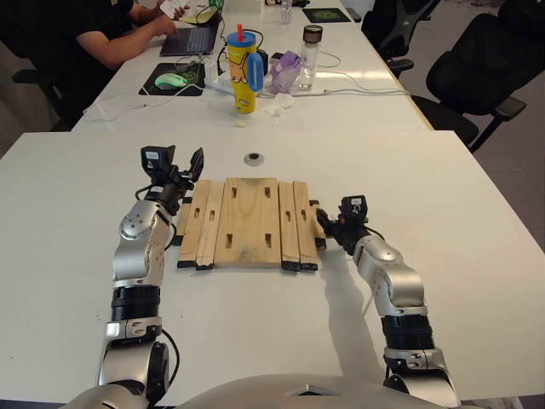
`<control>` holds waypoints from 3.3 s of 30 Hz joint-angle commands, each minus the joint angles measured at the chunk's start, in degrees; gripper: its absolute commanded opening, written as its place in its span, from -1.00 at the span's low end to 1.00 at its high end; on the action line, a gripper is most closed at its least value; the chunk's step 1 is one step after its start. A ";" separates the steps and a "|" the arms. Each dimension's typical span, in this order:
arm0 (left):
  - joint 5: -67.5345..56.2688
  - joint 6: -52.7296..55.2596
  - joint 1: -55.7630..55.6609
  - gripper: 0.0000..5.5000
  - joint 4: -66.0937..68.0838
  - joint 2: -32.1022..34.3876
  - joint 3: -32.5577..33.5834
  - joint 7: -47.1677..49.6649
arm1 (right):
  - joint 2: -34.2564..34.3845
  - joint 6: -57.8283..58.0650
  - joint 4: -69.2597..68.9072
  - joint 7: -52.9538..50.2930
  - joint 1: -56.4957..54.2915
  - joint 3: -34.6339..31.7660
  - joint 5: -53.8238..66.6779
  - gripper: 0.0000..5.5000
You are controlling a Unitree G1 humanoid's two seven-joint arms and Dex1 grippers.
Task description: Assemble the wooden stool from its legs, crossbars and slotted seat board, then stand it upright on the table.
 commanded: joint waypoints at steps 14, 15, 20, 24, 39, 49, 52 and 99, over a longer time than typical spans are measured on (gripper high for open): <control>0.17 0.29 0.93 0.24 -0.19 0.31 0.33 0.30 | -10.93 8.86 4.36 2.90 0.49 6.18 -6.06 0.15; 0.17 0.29 0.96 0.24 -0.19 0.32 0.33 0.32 | -11.51 8.62 4.93 3.04 0.24 5.87 -6.04 0.15; 0.24 0.20 0.93 0.24 0.02 0.40 0.32 0.27 | -10.01 6.42 4.37 4.56 -1.33 2.58 -2.31 0.15; 0.34 -0.02 1.25 0.24 0.03 0.35 0.30 0.25 | -6.81 5.64 1.47 5.02 -1.88 -0.21 1.63 0.15; 0.35 0.35 1.21 0.24 0.02 0.29 0.01 0.12 | 0.78 12.18 -5.70 2.18 -1.97 -6.03 11.50 0.15; 0.31 0.47 1.29 0.24 0.02 0.27 0.11 0.25 | -4.21 17.00 -5.75 2.29 -0.96 -0.28 8.36 0.15; 0.33 0.40 1.20 0.24 0.17 0.19 0.09 0.28 | -6.69 16.46 -5.78 2.29 -0.34 2.93 5.56 0.15; -10.31 10.84 -2.47 0.24 -1.61 0.04 0.34 -7.67 | -3.13 -2.31 -3.21 2.03 -1.95 -3.51 3.36 -0.53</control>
